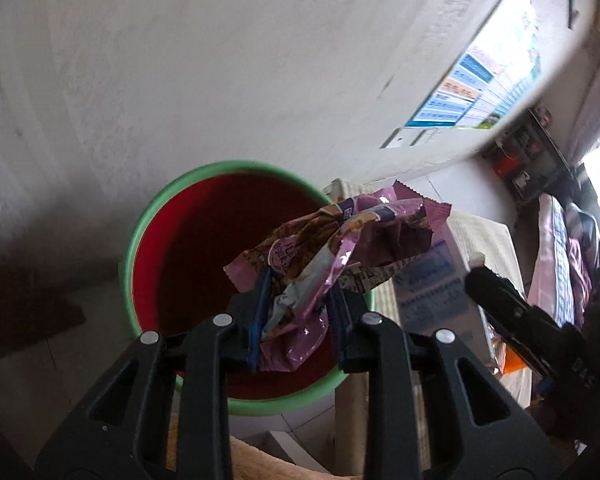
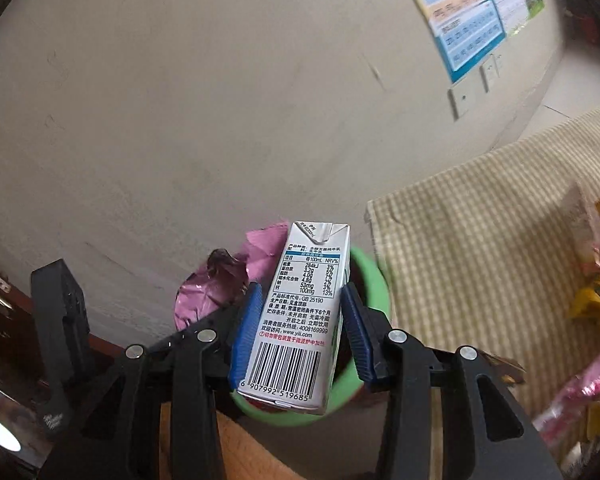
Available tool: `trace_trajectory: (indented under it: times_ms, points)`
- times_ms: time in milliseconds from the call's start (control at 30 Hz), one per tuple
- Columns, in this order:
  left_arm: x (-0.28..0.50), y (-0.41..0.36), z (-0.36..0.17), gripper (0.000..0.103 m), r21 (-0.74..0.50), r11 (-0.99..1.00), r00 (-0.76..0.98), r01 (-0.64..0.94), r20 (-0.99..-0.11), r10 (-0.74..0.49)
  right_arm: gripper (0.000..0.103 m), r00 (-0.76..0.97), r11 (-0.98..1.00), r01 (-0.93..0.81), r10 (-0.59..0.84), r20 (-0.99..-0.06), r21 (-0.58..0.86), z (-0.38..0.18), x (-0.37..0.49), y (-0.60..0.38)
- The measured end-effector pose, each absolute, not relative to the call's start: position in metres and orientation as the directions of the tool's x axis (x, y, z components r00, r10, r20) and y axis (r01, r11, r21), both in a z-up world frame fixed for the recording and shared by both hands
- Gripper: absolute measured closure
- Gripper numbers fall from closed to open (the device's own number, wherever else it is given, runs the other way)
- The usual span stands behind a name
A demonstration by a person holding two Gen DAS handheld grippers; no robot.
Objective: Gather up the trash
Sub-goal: 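Carry both items over the red bin and open both tools to drop them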
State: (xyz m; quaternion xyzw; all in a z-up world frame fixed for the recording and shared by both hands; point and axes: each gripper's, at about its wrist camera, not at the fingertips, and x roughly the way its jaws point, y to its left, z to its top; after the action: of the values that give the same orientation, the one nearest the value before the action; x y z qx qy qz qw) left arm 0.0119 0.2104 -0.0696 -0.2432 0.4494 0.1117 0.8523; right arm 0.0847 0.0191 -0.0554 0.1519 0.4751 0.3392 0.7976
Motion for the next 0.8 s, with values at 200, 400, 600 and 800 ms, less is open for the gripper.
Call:
trace_trajectory:
  times_ms: [200,400,600,800]
  points:
    - [0.014,0.21,-0.072,0.077,-0.292,0.852,0.559,-0.434,-0.829,0.0,0.062,0.314,0.74,-0.412,0.663,-0.679,0.532,-0.061,0.091,0.035]
    - [0.014,0.214,-0.074,0.058,-0.282,0.838,0.557,-0.467,-0.83,0.031,0.061,0.305,0.739,-0.414,0.662,-0.685,0.531,-0.07,0.092,0.036]
    - [0.006,0.225,-0.074,0.049,-0.318,0.81,0.589,-0.493,-0.807,0.042,0.059,0.307,0.743,-0.404,0.66,-0.686,0.533,-0.071,0.09,0.034]
    - [0.005,0.228,-0.075,0.049,-0.353,0.803,0.61,-0.479,-0.792,0.015,0.059,0.366,0.77,-0.377,0.635,-0.68,0.515,-0.053,0.08,0.005]
